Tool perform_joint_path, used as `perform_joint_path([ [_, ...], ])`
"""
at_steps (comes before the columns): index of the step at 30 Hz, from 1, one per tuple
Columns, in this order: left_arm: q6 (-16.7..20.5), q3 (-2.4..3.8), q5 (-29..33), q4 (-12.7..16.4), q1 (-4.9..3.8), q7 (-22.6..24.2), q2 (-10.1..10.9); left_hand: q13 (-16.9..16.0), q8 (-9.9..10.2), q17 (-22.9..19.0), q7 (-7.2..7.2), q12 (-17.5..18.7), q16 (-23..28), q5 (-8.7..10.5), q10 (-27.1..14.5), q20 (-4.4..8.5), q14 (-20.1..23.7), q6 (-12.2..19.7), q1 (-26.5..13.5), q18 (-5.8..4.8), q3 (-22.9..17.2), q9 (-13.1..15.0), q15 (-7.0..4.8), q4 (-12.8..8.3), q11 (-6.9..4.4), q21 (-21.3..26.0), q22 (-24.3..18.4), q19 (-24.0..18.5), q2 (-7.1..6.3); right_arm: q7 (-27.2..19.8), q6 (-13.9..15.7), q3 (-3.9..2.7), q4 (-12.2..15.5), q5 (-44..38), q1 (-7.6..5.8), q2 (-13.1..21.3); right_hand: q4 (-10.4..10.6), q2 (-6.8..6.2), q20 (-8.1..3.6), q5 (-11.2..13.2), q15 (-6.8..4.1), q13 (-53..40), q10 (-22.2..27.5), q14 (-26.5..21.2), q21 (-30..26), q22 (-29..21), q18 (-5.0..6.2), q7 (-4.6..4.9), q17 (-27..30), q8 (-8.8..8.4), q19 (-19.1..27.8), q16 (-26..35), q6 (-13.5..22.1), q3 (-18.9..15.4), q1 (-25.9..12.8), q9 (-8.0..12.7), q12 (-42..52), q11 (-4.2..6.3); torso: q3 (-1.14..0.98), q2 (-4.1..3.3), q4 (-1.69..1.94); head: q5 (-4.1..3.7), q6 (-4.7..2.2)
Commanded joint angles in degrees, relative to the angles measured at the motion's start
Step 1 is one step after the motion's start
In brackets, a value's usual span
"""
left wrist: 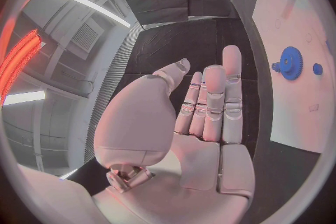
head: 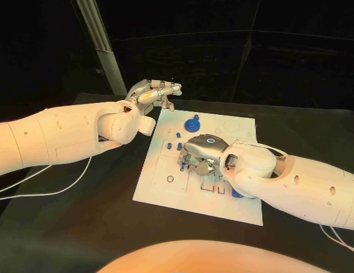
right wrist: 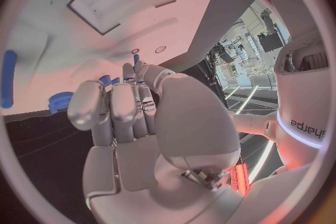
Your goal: Assemble the parts on the task board
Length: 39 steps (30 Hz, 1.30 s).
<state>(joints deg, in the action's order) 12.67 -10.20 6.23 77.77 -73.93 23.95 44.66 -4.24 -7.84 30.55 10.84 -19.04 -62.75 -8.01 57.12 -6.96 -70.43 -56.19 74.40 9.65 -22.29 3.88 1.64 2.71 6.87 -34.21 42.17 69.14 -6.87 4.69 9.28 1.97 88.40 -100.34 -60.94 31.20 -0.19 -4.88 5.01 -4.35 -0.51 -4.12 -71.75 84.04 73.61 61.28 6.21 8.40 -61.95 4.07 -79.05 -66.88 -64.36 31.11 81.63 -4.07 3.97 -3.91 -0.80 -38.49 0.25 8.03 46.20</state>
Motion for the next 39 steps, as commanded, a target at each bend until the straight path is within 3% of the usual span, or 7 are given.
perform_joint_path([
  [1,-0.78,0.06,0.06,0.05,-0.14,0.87,0.01,-0.01,-0.28,-0.04,0.12,-0.24,-0.27,-0.11,-0.29,-0.49,0.16,0.35,-0.66,0.81,0.19,-0.01,0.17,0.25,-0.01,0.18,-0.08,0.06,0.02,-0.13,-1.59,-0.01,-0.23,-1.05,0.04,-0.23,-0.04,0.1,-0.11,0.08,-0.31,-0.01,0.13,1.82,0.19,0.05,-0.7,0.22,0.05,-0.04,-0.32,-0.19,-0.04,0.43,-0.57,-0.09,-0.34,-0.35,-0.01,0.04,0.03,0.08,0.12],
  [24,-1.06,0.06,0.06,0.05,-0.19,0.51,0.1,-0.02,-0.3,-0.08,0.12,-0.3,-0.28,-0.11,-0.35,-0.5,0.18,0.38,-0.66,0.81,0.24,-0.01,0.18,0.27,0.0,0.21,-0.11,0.07,0.04,0.22,-2.23,0.02,-1.63,-3.05,0.74,-1.52,-0.08,0.12,-0.1,0.12,-0.3,-0.01,0.15,1.83,0.16,-0.02,-0.69,0.22,0.02,-0.05,-0.28,-0.23,-0.03,0.44,-0.6,-0.09,-0.34,-0.36,-0.03,0.0,-0.02,0.42,0.53],
  [39,-1.03,0.06,0.06,-0.08,-0.29,0.18,0.19,-0.02,-0.3,-0.08,0.12,-0.32,-0.29,-0.11,-0.36,-0.5,0.19,0.39,-0.63,0.81,0.25,-0.01,0.18,0.27,-0.01,0.22,-0.11,0.07,0.05,0.11,-3.18,0.24,-1.45,-3.17,0.83,-1.55,-0.32,-0.57,0.02,-0.06,-0.2,-0.03,0.52,1.72,0.27,0.01,-0.65,0.28,0.34,-0.18,-0.07,-0.34,0.26,-0.55,-2.15,-0.07,-0.35,-0.43,-0.02,0.06,-0.04,0.43,0.75],
])
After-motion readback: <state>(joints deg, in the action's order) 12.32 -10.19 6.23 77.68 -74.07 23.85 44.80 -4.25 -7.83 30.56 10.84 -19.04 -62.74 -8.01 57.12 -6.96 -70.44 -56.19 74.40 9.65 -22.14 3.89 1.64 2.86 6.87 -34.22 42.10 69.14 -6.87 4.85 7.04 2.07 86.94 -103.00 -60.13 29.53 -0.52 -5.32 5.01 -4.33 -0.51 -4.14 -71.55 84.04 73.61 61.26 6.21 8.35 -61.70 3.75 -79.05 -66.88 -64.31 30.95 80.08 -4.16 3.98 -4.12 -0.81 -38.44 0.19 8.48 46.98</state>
